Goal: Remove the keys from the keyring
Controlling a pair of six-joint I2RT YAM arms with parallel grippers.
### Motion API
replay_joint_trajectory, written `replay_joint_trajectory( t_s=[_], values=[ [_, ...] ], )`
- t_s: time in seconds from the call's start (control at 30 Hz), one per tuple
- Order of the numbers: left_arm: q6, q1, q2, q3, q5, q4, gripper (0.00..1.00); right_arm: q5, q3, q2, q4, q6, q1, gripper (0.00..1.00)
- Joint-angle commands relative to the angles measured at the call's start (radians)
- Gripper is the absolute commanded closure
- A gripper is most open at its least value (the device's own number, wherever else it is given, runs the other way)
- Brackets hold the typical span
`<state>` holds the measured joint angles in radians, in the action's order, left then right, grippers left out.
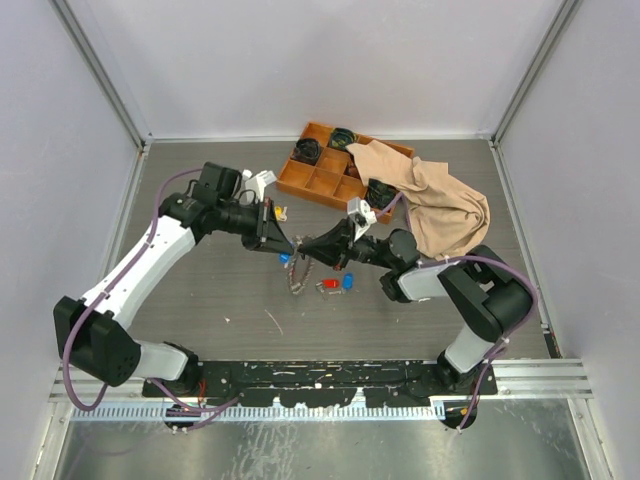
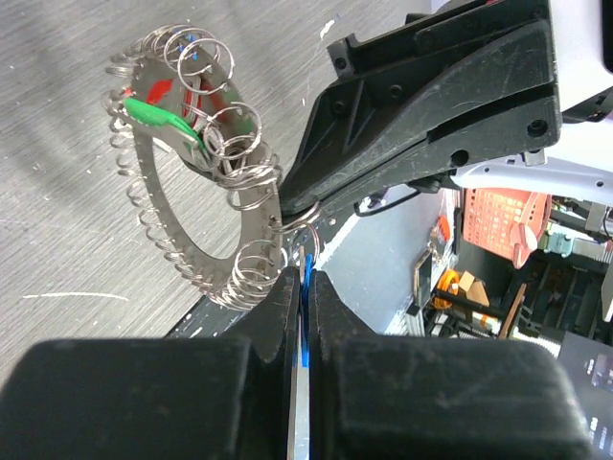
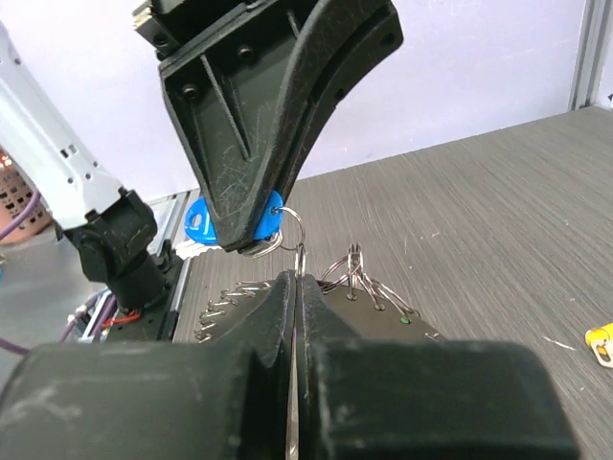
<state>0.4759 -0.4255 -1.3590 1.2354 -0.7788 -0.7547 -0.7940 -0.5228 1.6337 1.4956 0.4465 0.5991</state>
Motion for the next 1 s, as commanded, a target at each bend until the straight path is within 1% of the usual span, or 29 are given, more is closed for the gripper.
replay_joint_trajectory(
  t_s=[0.0, 0.1, 0.17, 0.33, 0.4, 0.43, 0.53, 0.57, 0.6, 0.63, 0.7, 0.73, 0.77, 0.8, 0.83, 0.87, 0.9, 0.93, 0.97],
  values=[
    [-0.044, 0.017, 0.033, 0.09, 0.009, -0.06, 1.0, 0.088, -0.082, 0.042, 0.201, 0.041, 0.026, 0.98],
    [-0.055, 0.018, 0.02, 0.121, 0.009, -0.095, 1.0, 0.073, -0.096, 0.061, 0.2, 0.043, 0.028, 0.93],
    [-0.061, 0.017, 0.02, 0.13, 0.01, -0.106, 1.0, 0.046, -0.094, 0.059, 0.2, 0.026, 0.026, 0.86],
    [-0.094, 0.019, 0.012, 0.17, 0.014, -0.159, 1.0, -0.038, -0.104, 0.059, 0.201, -0.011, 0.022, 0.79],
    [-0.107, 0.019, 0.009, 0.183, 0.015, -0.186, 1.0, -0.097, -0.112, 0.055, 0.202, -0.021, 0.018, 0.74],
    [-0.111, 0.019, 0.006, 0.188, 0.013, -0.196, 1.0, -0.132, -0.118, 0.05, 0.202, -0.021, 0.013, 0.69],
    [-0.124, 0.019, 0.006, 0.194, 0.013, -0.211, 1.0, -0.273, -0.13, 0.01, 0.206, -0.02, -0.021, 0.59],
    [-0.125, 0.018, 0.007, 0.193, 0.01, -0.212, 1.0, -0.326, -0.135, -0.009, 0.198, -0.028, -0.042, 0.57],
    [-0.124, 0.018, 0.007, 0.193, 0.007, -0.213, 1.0, -0.37, -0.139, -0.029, 0.17, -0.027, -0.071, 0.55],
    [-0.123, 0.019, 0.009, 0.19, 0.002, -0.213, 1.0, -0.408, -0.147, -0.054, 0.101, -0.042, -0.101, 0.52],
    [-0.116, 0.017, 0.015, 0.182, -0.005, -0.204, 1.0, -0.492, -0.178, -0.11, -0.125, -0.134, -0.166, 0.51],
    [-0.113, 0.018, 0.02, 0.176, -0.012, -0.201, 1.0, -0.501, -0.189, -0.149, -0.275, -0.222, -0.2, 0.47],
    [-0.109, 0.017, 0.023, 0.171, -0.016, -0.196, 1.0, -0.508, -0.219, -0.187, -0.513, -0.357, -0.221, 0.44],
    [-0.105, 0.017, 0.029, 0.165, -0.022, -0.189, 1.0, -0.505, -0.279, -0.221, -0.802, -0.551, -0.235, 0.42],
    [-0.1, 0.017, 0.035, 0.159, -0.024, -0.184, 1.0, -0.466, -0.372, -0.239, -1.217, -0.789, -0.238, 0.4],
    [-0.097, 0.017, 0.04, 0.152, -0.027, -0.176, 1.0, -0.384, -0.531, -0.224, -1.603, -1.085, -0.227, 0.37],
    [-0.091, 0.017, 0.045, 0.146, -0.028, -0.17, 1.0, -0.326, -0.619, -0.202, -1.816, -1.239, -0.21, 0.36],
    [-0.087, 0.016, 0.047, 0.142, -0.03, -0.163, 1.0, -0.301, -0.664, -0.19, -1.908, -1.274, -0.206, 0.36],
    [-0.082, 0.015, 0.051, 0.137, -0.031, -0.157, 1.0, -0.306, -0.682, -0.187, -1.938, -1.271, -0.211, 0.36]
  ],
)
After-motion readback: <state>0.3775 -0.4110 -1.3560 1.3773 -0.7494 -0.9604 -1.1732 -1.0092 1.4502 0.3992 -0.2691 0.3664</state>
